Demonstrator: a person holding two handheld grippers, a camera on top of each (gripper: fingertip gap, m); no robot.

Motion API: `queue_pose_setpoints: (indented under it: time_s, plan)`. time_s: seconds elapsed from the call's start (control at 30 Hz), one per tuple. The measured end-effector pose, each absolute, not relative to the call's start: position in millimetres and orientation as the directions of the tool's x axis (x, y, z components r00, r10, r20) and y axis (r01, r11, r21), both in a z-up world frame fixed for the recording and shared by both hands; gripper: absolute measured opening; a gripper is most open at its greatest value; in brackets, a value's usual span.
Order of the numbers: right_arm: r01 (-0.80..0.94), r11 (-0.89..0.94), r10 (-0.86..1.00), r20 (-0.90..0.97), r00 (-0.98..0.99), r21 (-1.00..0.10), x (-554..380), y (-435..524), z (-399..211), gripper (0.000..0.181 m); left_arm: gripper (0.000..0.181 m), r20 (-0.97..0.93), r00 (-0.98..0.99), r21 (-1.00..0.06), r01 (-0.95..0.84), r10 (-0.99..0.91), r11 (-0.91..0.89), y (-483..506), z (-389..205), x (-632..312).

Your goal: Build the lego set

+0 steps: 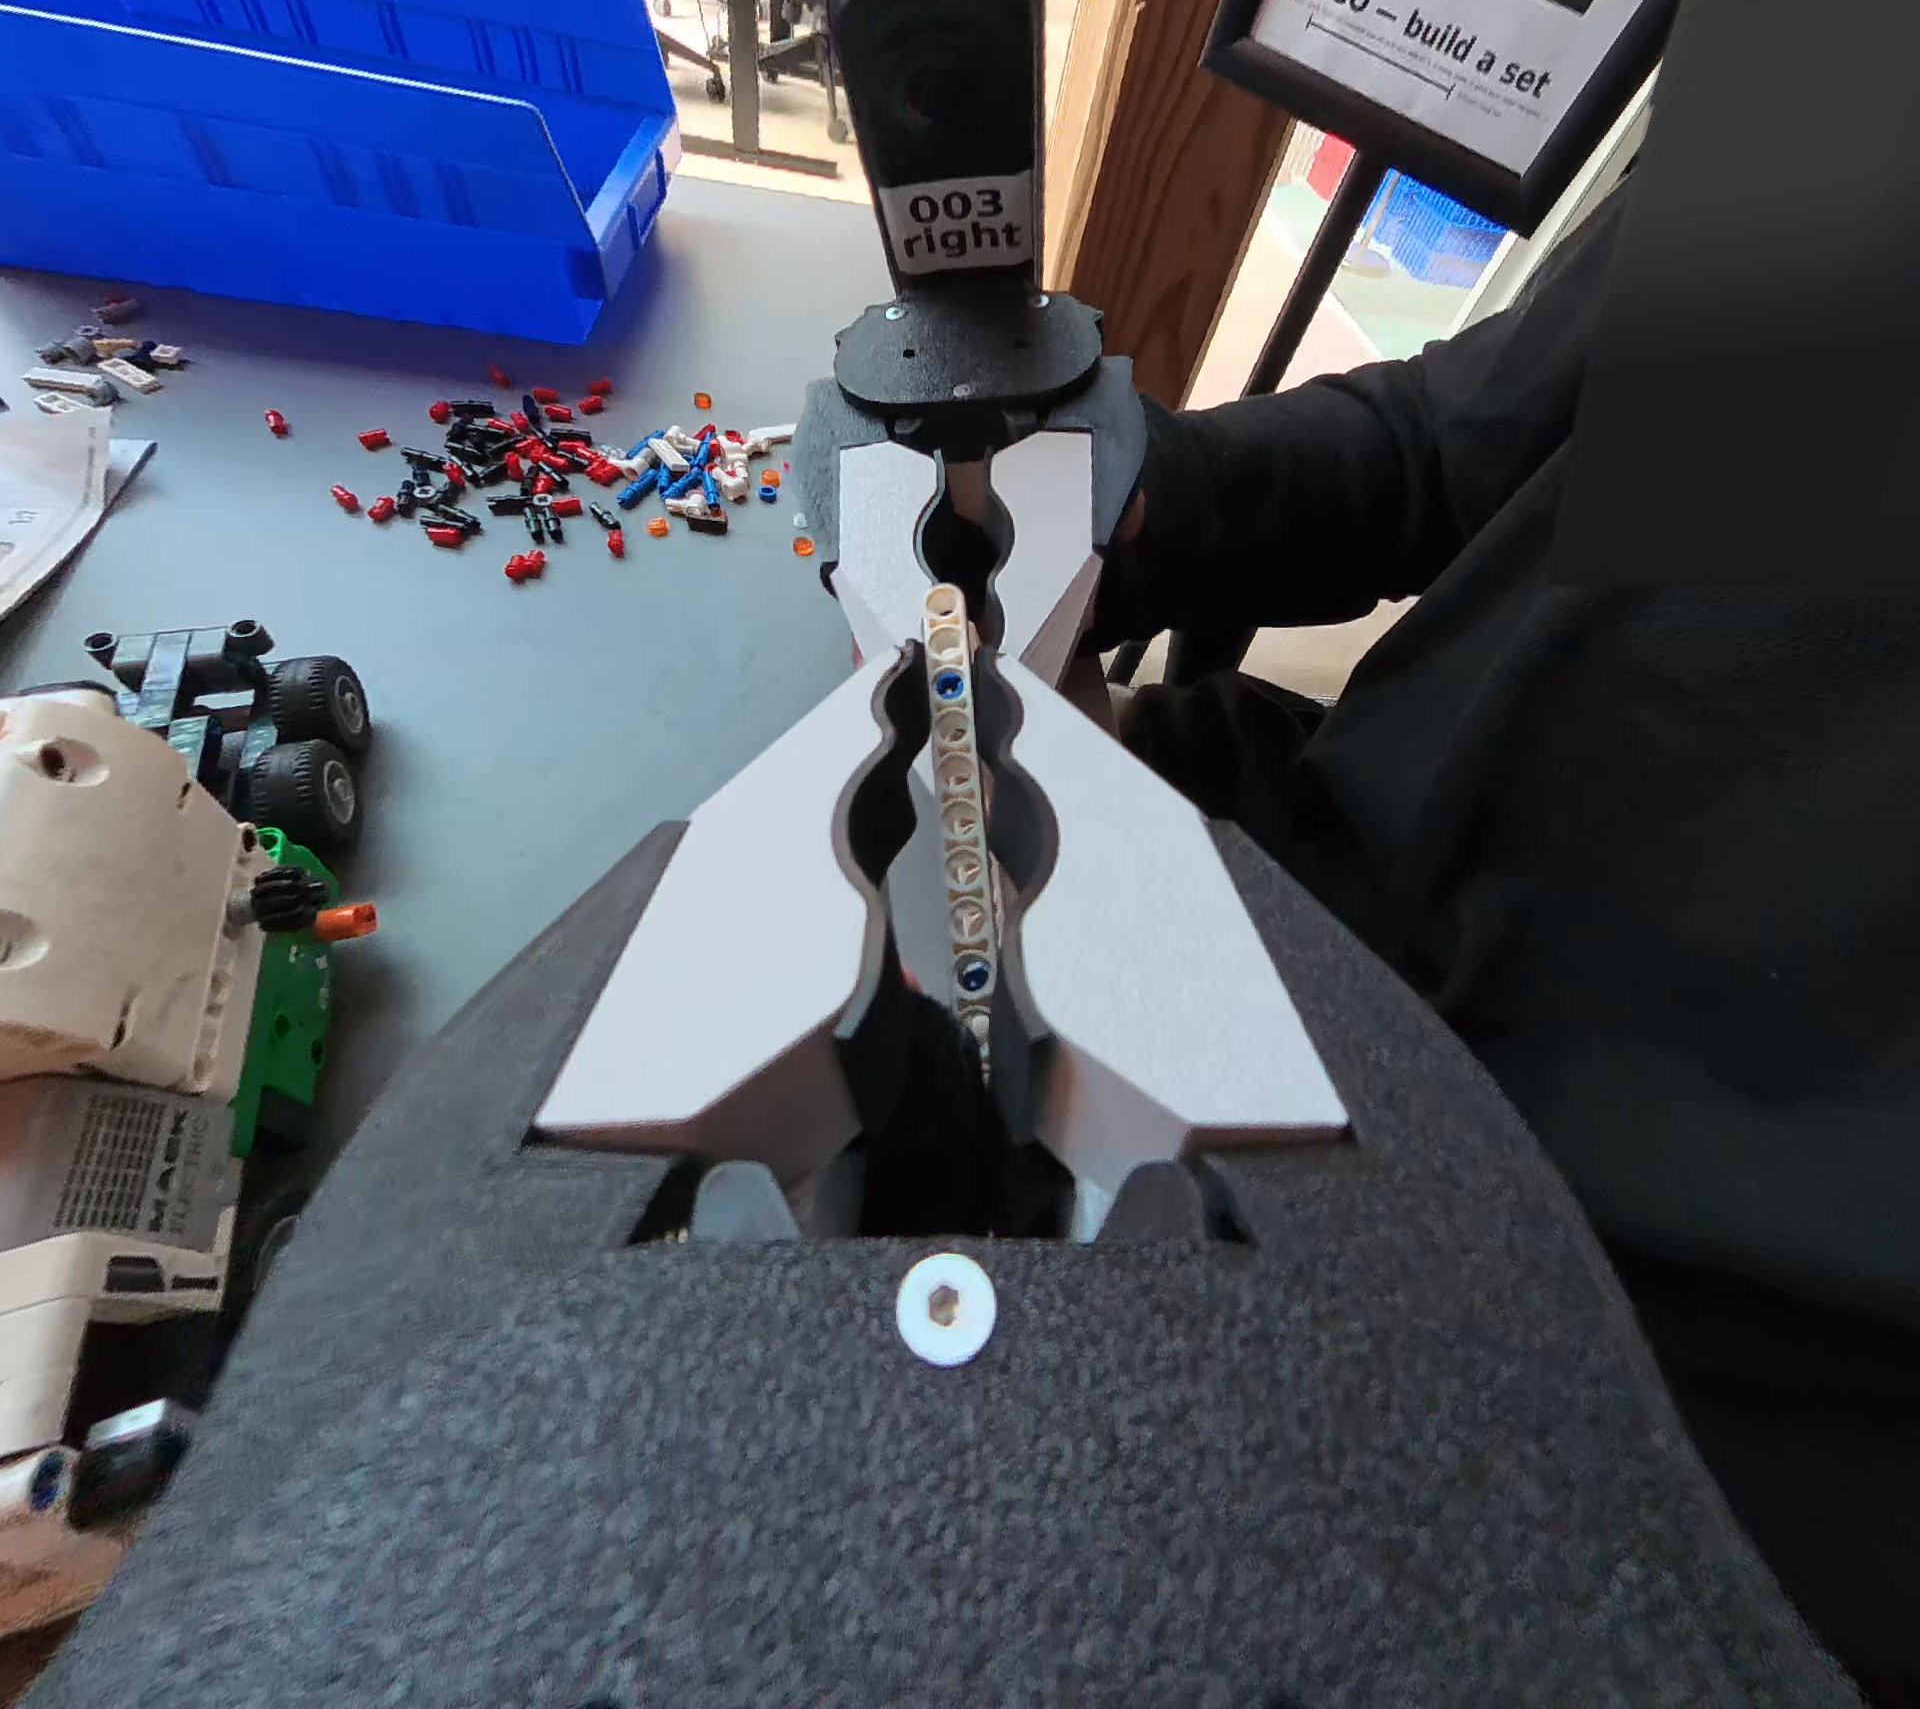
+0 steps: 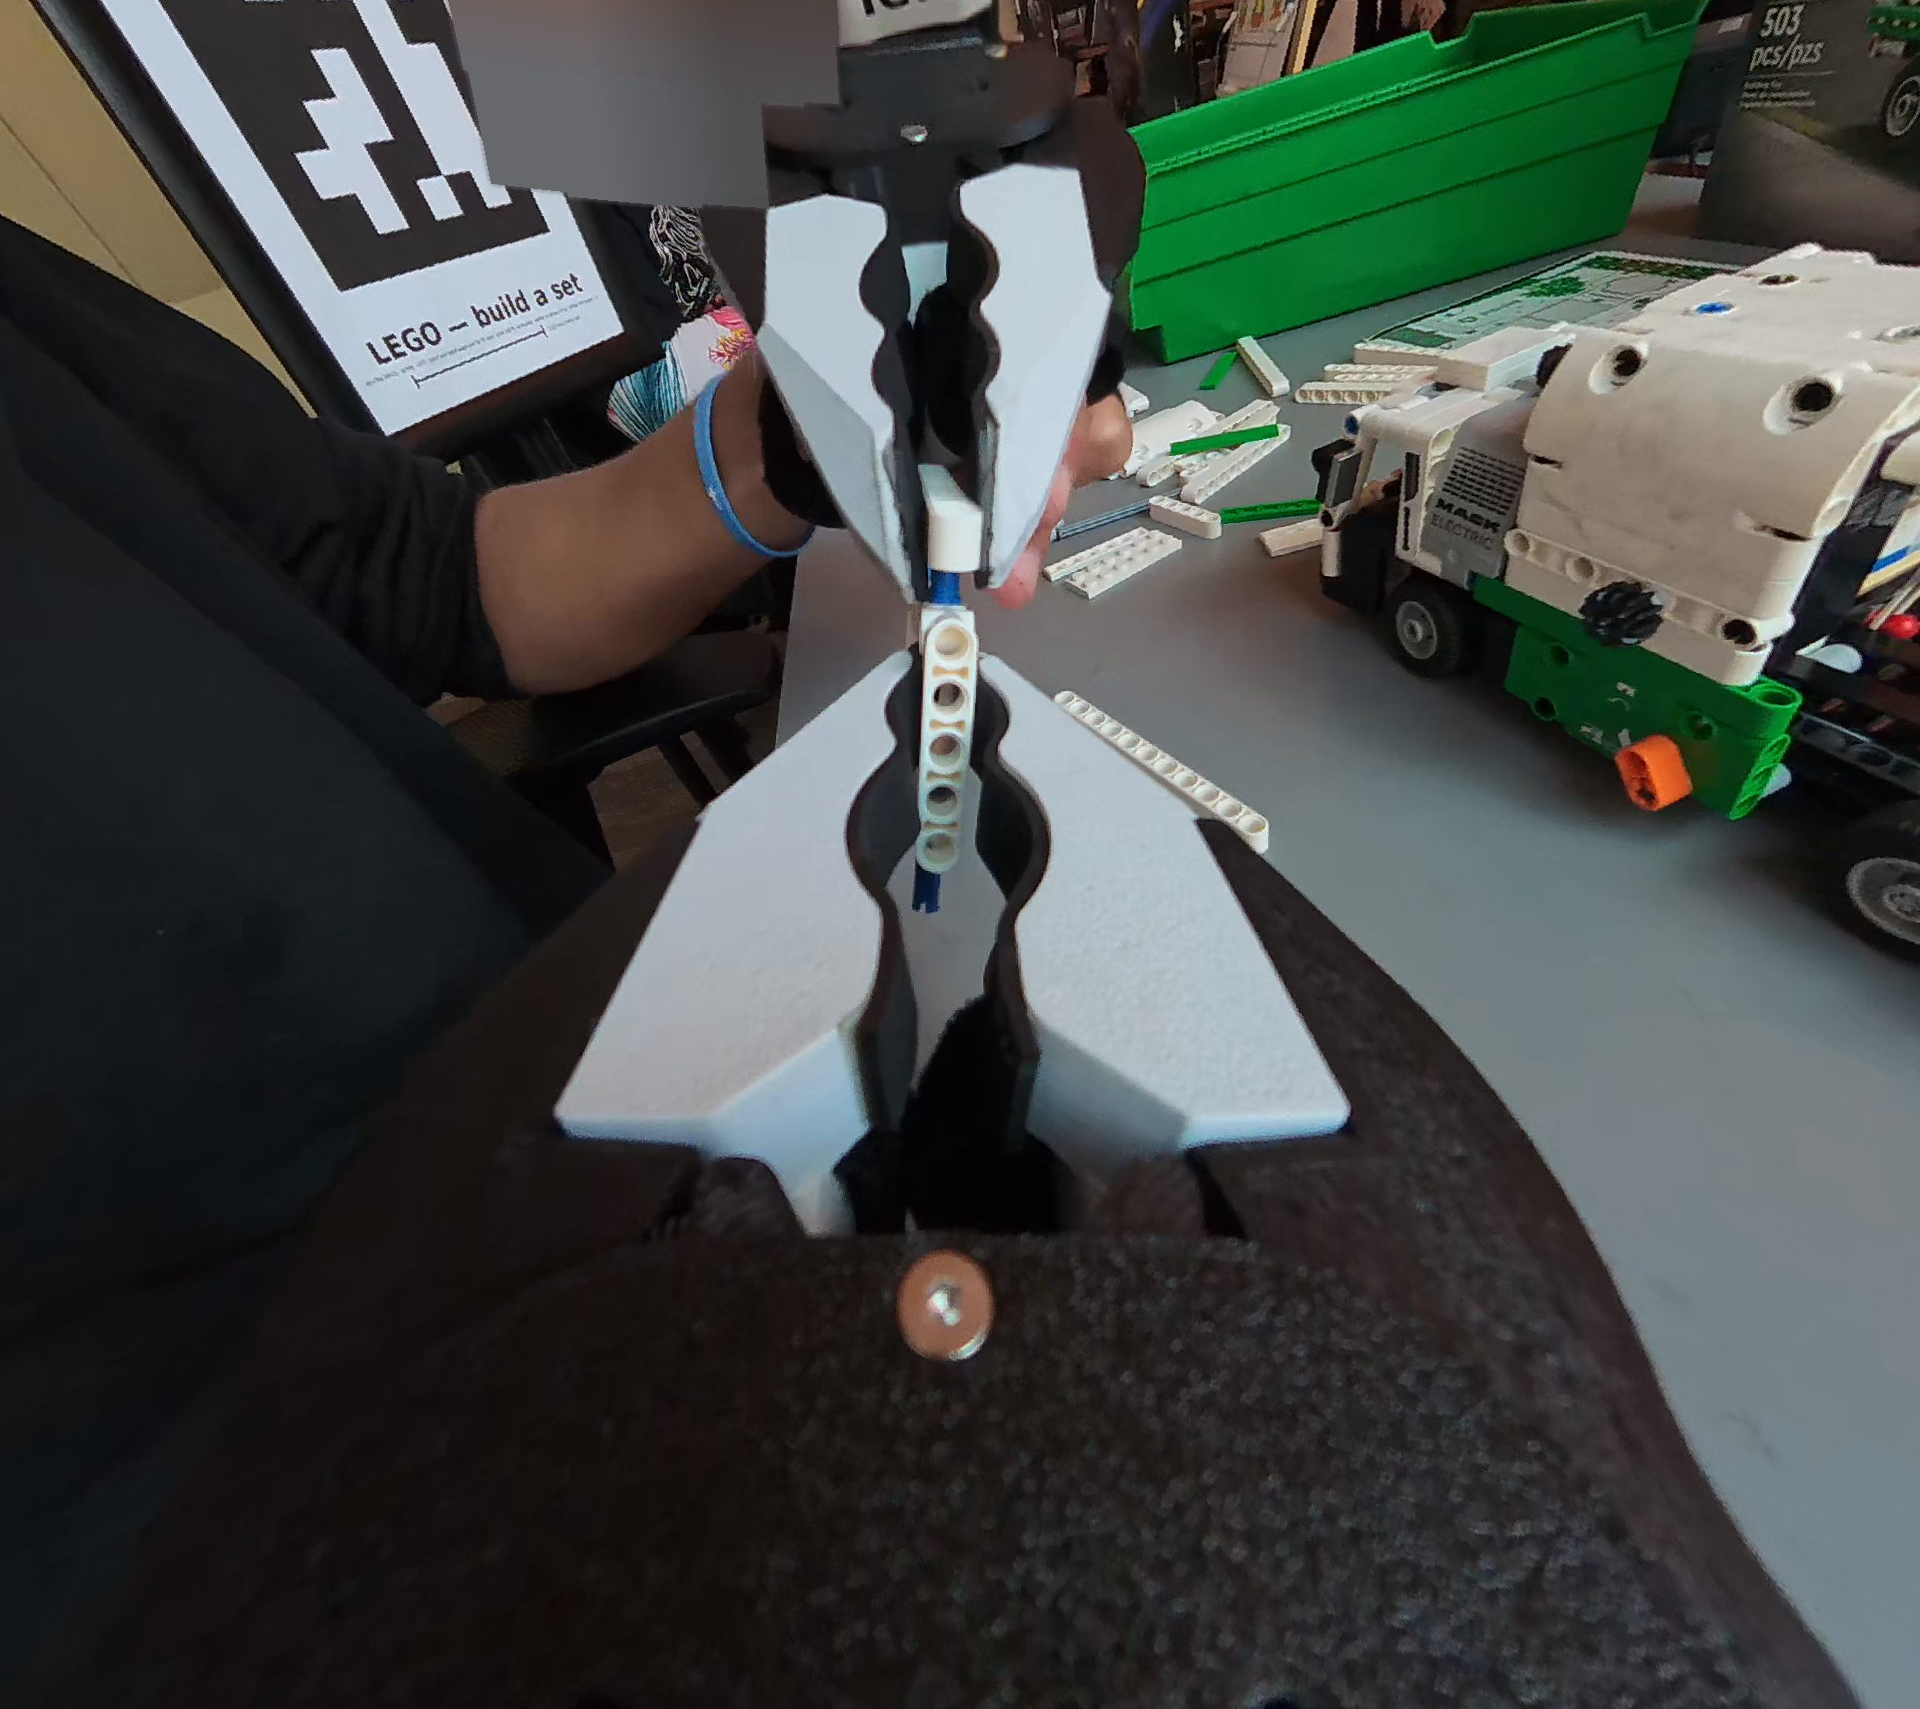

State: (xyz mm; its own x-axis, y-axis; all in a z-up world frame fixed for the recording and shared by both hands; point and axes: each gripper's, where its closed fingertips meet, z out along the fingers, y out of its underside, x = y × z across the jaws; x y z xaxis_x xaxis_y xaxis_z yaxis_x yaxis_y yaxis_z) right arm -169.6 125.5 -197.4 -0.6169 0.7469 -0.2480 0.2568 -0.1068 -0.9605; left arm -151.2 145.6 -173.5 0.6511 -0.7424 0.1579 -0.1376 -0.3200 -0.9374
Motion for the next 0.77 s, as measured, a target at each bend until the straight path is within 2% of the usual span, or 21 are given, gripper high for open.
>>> queue_pose_setpoints:
  time_s: [0.53, 0.6, 0.63, 0.7, 0.77]
  plan:
    - [0.252, -0.147, 0.735, -0.277, -0.619, -0.956, -170.1, 127.7, -193.9, 0.004, 0.007, 0.192, 0.649, -0.946, -0.078, -0.736, -0.315, 149.2, -168.9, -151.3]
    - [0.283, -0.173, 0.739, -0.315, -0.596, -0.943, -173.6, 128.2, -196.7, 0.004, 0.008, 0.11, 0.689, -0.948, -0.144, -0.716, -0.285, 150.3, -172.2, -156.8]
    - [0.29, -0.216, 0.73, -0.352, -0.586, -0.932, -175.3, 129.7, -194.9, 0.004, 0.012, 0.019, 0.726, -0.944, -0.213, -0.687, -0.251, 150.8, -171.4, -163.2]
    - [0.306, -0.277, 0.727, -0.407, -0.553, -0.911, -178.0, 137.9, -194.2, 0.004, 0.036, -0.16, 0.777, -0.913, -0.351, -0.609, -0.209, 147.2, -163.8, -181.1]
    - [0.315, -0.332, 0.73, -0.454, -0.511, -0.889, -182.0, 148.4, -194.2, 0.004, 0.059, -0.265, 0.798, -0.857, -0.452, -0.541, -0.248, 141.3, -161.6, -194.9]
